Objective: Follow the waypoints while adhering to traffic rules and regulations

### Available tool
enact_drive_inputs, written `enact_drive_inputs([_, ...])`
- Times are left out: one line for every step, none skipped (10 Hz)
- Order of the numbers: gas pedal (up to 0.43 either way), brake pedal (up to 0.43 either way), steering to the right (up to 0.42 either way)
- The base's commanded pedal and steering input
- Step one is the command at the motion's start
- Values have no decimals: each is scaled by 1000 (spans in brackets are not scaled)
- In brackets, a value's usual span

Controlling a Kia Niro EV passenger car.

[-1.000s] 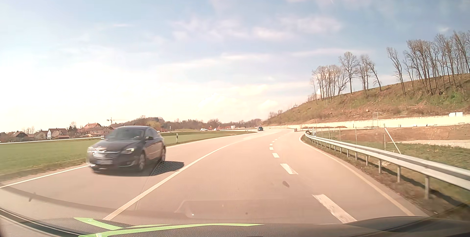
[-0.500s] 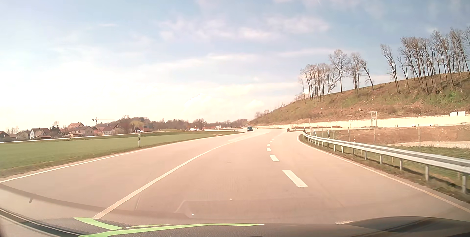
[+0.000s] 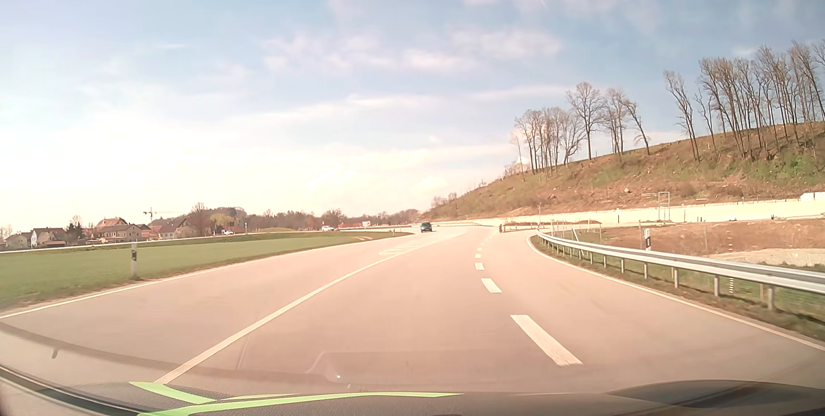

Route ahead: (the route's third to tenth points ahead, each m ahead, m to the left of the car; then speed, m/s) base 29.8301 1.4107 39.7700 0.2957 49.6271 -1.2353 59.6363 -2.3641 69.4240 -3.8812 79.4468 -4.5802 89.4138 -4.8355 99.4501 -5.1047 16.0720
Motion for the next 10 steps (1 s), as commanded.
enact_drive_inputs([0,0,18])
enact_drive_inputs([0,0,18])
enact_drive_inputs([0,0,20])
enact_drive_inputs([0,0,21])
enact_drive_inputs([0,0,23])
enact_drive_inputs([0,0,24])
enact_drive_inputs([0,0,25])
enact_drive_inputs([0,0,25])
enact_drive_inputs([0,0,25])
enact_drive_inputs([0,0,25])
